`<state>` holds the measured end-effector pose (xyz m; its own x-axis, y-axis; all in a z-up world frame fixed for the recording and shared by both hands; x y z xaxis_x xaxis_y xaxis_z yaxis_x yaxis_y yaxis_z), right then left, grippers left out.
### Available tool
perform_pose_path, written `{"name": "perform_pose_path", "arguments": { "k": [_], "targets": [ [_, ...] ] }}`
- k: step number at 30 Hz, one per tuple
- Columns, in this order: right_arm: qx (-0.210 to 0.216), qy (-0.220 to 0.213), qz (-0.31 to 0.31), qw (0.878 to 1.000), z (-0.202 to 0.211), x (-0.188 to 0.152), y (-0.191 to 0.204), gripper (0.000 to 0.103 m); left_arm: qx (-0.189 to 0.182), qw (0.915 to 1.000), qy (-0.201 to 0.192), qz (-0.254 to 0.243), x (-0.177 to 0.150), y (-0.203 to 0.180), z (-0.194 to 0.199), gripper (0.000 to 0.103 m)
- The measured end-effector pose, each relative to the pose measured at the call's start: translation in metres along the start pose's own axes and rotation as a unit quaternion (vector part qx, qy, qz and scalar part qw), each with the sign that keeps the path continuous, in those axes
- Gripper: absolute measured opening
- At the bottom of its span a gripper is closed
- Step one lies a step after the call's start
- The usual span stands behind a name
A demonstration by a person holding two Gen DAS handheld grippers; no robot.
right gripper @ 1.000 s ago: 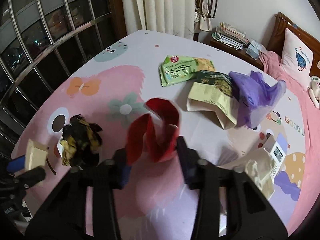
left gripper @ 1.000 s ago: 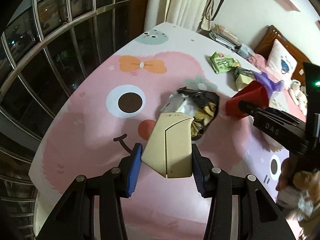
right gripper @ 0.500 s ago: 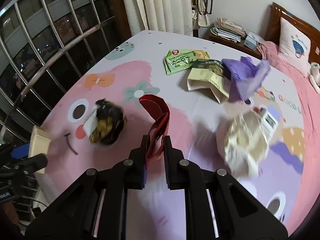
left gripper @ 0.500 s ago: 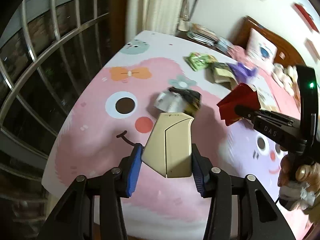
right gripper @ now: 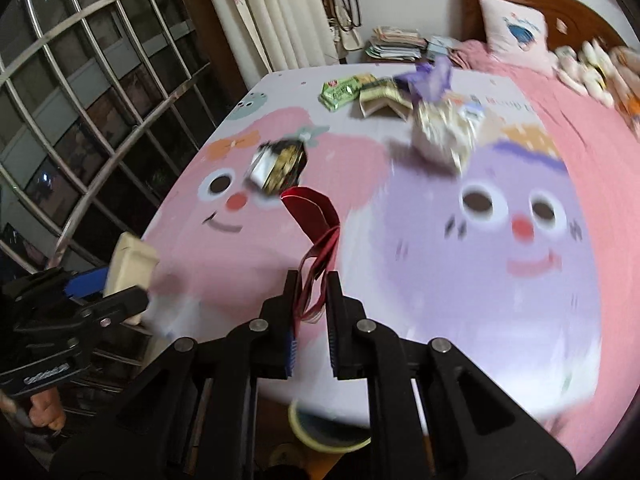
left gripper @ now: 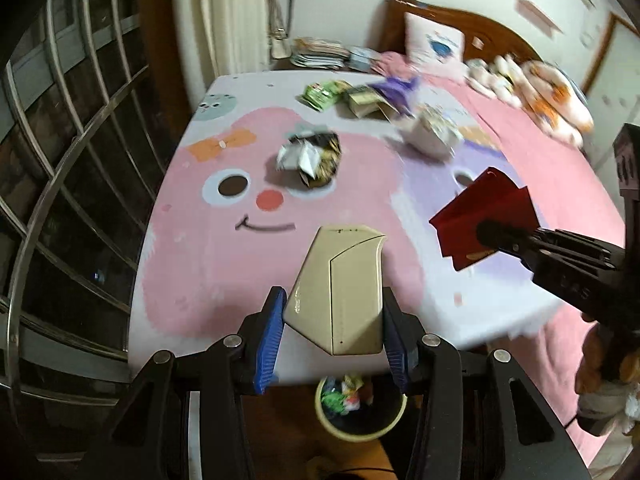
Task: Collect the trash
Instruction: 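Carry the beige paper and red box down over the bin and release both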
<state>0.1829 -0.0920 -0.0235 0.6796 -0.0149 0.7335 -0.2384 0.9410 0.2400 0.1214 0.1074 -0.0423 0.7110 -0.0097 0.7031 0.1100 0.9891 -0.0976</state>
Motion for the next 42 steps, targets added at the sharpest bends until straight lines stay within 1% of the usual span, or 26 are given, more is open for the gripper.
{"name": "perform_pose_path", "arguments": {
  "k": [4, 7, 8, 11, 13, 14, 15, 19, 23, 25, 29, 31, 35, 37, 38, 39, 41, 42],
  "targets": [
    [-0.007, 0.000, -0.028, 1.000, 0.038, -0.051, 0.013, 0.009, -0.027, 0.9989, 0.015, -0.035, -0.037, -0.005, 0.019, 0.044],
    [-0.010, 0.010, -0.048, 0.999, 0.058, -0.091, 0.019, 0.009, -0.042, 0.9969, 0.040, -0.052, -0.065, -0.010, 0.025, 0.044],
    [-0.013, 0.021, -0.056, 0.998, 0.064, -0.108, 0.019, 0.009, -0.046, 0.9961, 0.049, -0.058, -0.074, -0.012, 0.026, 0.044],
    [-0.018, 0.047, -0.072, 0.996, 0.072, -0.143, 0.018, 0.009, -0.060, 0.9933, 0.065, -0.074, -0.098, -0.021, 0.028, 0.045],
    [-0.022, 0.064, -0.081, 0.994, 0.074, -0.166, 0.015, 0.009, -0.069, 0.9910, 0.077, -0.086, -0.114, -0.032, 0.023, 0.045],
    [-0.025, 0.076, -0.086, 0.993, 0.074, -0.181, 0.014, 0.009, -0.072, 0.9894, 0.088, -0.090, -0.125, -0.037, 0.019, 0.045],
    [-0.027, 0.084, -0.089, 0.992, 0.072, -0.190, 0.011, 0.009, -0.075, 0.9881, 0.098, -0.092, -0.134, -0.041, 0.014, 0.045],
    [-0.038, 0.124, -0.116, 0.985, 0.055, -0.238, -0.004, 0.009, -0.083, 0.9814, 0.140, -0.102, -0.180, -0.056, -0.010, 0.045],
    [-0.050, 0.162, -0.137, 0.976, 0.023, -0.293, -0.024, 0.010, -0.077, 0.9762, 0.170, -0.111, -0.225, -0.063, -0.052, 0.045],
    [-0.053, 0.181, -0.155, 0.970, 0.001, -0.322, -0.037, 0.010, -0.070, 0.9742, 0.186, -0.108, -0.249, -0.064, -0.081, 0.045],
    [-0.058, 0.207, -0.184, 0.959, -0.042, -0.367, -0.058, 0.010, -0.059, 0.9727, 0.202, -0.098, -0.283, -0.063, -0.138, 0.045],
    [-0.065, 0.213, -0.195, 0.955, -0.063, -0.389, -0.070, 0.011, -0.058, 0.9722, 0.210, -0.087, -0.300, -0.062, -0.164, 0.046],
    [-0.071, 0.231, -0.201, 0.949, -0.104, -0.417, -0.085, 0.011, -0.061, 0.9712, 0.216, -0.079, -0.324, -0.062, -0.205, 0.046],
    [-0.071, 0.240, -0.200, 0.947, -0.123, -0.428, -0.089, 0.017, -0.058, 0.9714, 0.215, -0.082, -0.334, -0.062, -0.221, 0.046],
    [-0.072, 0.241, -0.198, 0.947, -0.129, -0.431, -0.092, 0.025, -0.054, 0.9714, 0.216, -0.083, -0.338, -0.065, -0.227, 0.046],
    [-0.069, 0.241, -0.196, 0.948, -0.135, -0.432, -0.095, 0.038, -0.049, 0.9719, 0.215, -0.083, -0.341, -0.064, -0.234, 0.047],
    [-0.064, 0.243, -0.195, 0.948, -0.145, -0.439, -0.097, 0.050, -0.045, 0.9721, 0.216, -0.080, -0.348, -0.064, -0.241, 0.048],
    [-0.062, 0.243, -0.196, 0.948, -0.151, -0.439, -0.101, 0.050, -0.041, 0.9719, 0.218, -0.079, -0.349, -0.064, -0.245, 0.050]
  ]
}}
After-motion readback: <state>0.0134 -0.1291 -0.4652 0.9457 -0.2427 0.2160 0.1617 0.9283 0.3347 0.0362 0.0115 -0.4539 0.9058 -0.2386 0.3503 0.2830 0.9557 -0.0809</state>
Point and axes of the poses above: each gripper's, at about its wrist camera, not at the fingertips, and z roughly against the way its jaws point, y to its left, x to its top, the point moved 3 cm from there along -z, roughly the way its jaws point, and after that the axes turned 12 degrees about -y, right-handed, at the moved point
